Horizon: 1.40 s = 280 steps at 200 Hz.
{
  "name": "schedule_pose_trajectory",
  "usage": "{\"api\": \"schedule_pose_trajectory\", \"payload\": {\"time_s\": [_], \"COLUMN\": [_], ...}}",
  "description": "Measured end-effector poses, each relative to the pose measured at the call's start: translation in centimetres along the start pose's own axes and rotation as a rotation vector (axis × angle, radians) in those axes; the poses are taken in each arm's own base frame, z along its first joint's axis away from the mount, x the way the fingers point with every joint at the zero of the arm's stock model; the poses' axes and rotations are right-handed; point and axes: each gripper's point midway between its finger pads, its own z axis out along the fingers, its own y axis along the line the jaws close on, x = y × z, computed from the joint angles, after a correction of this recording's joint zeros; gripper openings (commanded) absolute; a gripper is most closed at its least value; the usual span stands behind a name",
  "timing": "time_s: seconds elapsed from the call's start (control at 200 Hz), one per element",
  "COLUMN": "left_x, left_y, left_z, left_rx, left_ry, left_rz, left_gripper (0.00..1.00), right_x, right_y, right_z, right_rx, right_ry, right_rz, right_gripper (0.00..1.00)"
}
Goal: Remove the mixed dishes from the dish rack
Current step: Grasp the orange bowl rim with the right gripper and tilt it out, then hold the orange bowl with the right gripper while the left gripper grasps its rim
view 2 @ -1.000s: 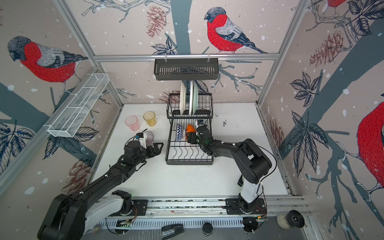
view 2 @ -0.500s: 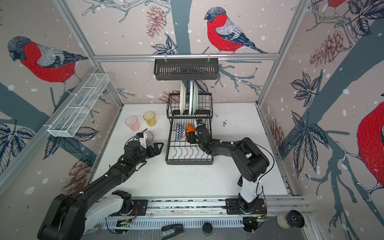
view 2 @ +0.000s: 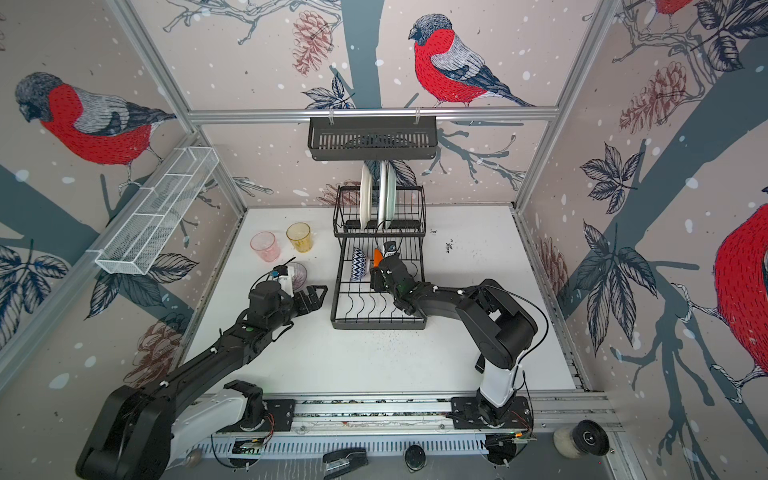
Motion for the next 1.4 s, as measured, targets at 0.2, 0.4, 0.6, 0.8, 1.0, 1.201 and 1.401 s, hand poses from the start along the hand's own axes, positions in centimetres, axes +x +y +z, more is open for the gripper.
{"api": "schedule_pose_trajectory", "payload": {"time_s": [0.2,0.4,0.6,0.8,1.0,1.201,1.401], "left_x": [0.0,0.0,0.1,0.1,-0.2,-0.8,-0.7], "left_y": [-0.1,-0.2,-0.4,-0.5,-0.8,-2.3,-5.2], "left_z": [0.0,0.0,-0.1,-0.1,-0.2,-0.7,-0.8], "left_rx": [0.003,0.008,0.022,0.025,0.036,0.083,0.145], "left_ry": [0.001,0.002,0.008,0.008,0.001,-0.011,-0.005], "left_rz": [0.000,0.000,0.000,-0.001,-0.015,-0.010,0.020], "left_gripper": [0.97,0.97,0.97,0.97,0.97,0.97,0.94], "right_x": [-0.5,-1.1,-1.2,-1.5,-1.6,-1.2,-1.5], "right_y": [-0.2,-0.5,-0.8,-0.5,-0.1,0.4,1.0], "right_z": [-0.8,-1.9,-2.9,-5.0,-7.0,-8.7,-10.3], "right_rx": [0.062,0.066,0.058,0.007,-0.061,-0.139,-0.226], "right_ry": [-0.024,-0.053,-0.061,-0.077,-0.088,-0.095,-0.116], "right_rz": [-0.052,-0.043,-0.010,0.051,0.109,0.167,0.211], "right_gripper": [0.54,0.54,0.54,0.55,0.55,0.56,0.56]}}
